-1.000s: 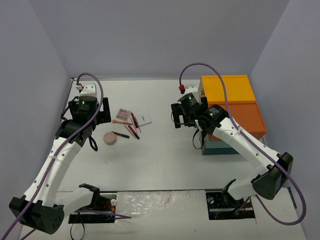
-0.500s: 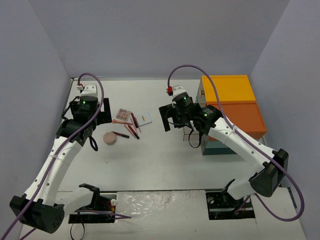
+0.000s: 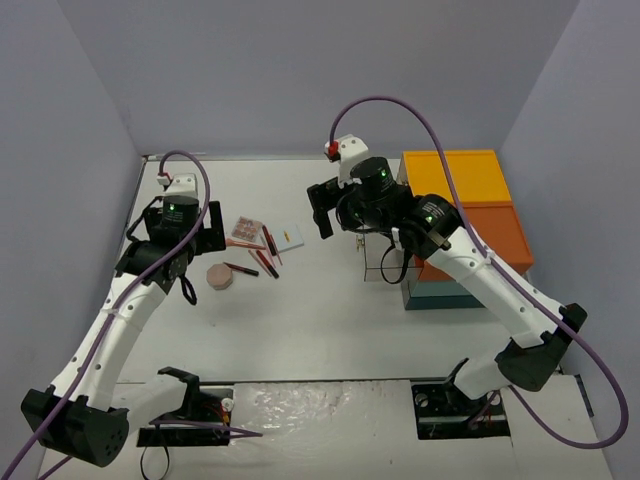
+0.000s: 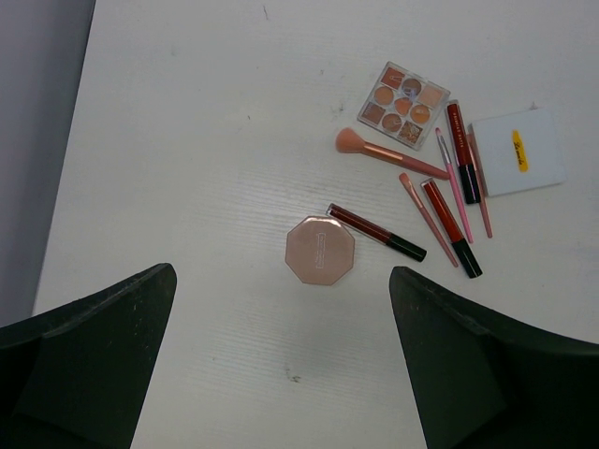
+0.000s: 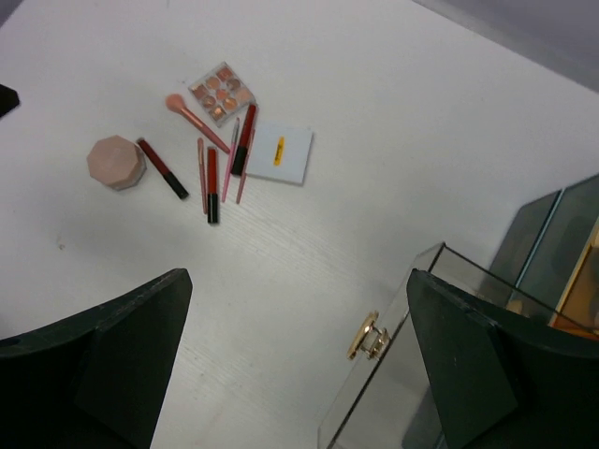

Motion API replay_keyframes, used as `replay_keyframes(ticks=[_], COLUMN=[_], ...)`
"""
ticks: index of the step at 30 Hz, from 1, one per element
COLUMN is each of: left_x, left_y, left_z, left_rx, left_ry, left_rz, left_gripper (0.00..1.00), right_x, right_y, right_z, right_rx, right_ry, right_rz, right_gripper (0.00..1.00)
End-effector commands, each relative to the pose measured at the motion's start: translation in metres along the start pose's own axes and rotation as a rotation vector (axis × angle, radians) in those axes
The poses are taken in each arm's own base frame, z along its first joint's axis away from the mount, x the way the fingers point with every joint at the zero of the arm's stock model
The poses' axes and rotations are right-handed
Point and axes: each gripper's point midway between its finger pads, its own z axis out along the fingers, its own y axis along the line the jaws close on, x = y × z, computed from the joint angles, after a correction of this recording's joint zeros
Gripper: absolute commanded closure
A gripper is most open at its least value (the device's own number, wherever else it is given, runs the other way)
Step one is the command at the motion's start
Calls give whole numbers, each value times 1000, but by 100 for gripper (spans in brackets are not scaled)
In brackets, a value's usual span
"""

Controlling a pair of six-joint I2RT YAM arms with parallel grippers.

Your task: Organize the makeup

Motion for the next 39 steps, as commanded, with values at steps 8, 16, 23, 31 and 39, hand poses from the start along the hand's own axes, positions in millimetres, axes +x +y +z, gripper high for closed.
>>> replay_keyframes(ticks=[8,16,23,31,39], left_x=[34,96,107,126,137], left_y=[-40,-72,-91,-92,-88], left_z=[21,67,89,115,138], left_rx=[95,-15,-156,-281,-322], left_ry=[164,411,468,506,511], left_rz=[-219,-486,-541,-639,-688], left_gripper=[18,42,46,57,63], right_x=[-19,-8,10,19,33], right_y=[22,-1,-22,-54,-76], right_z=[24,9,-11,-43,-56], right_rx=[-58,31,91,124,144], right_ry=[-62,-86,-94,-139,-141], right_rz=[-78,-58,-35,-1,1], right_gripper=[5,4,2,0,0])
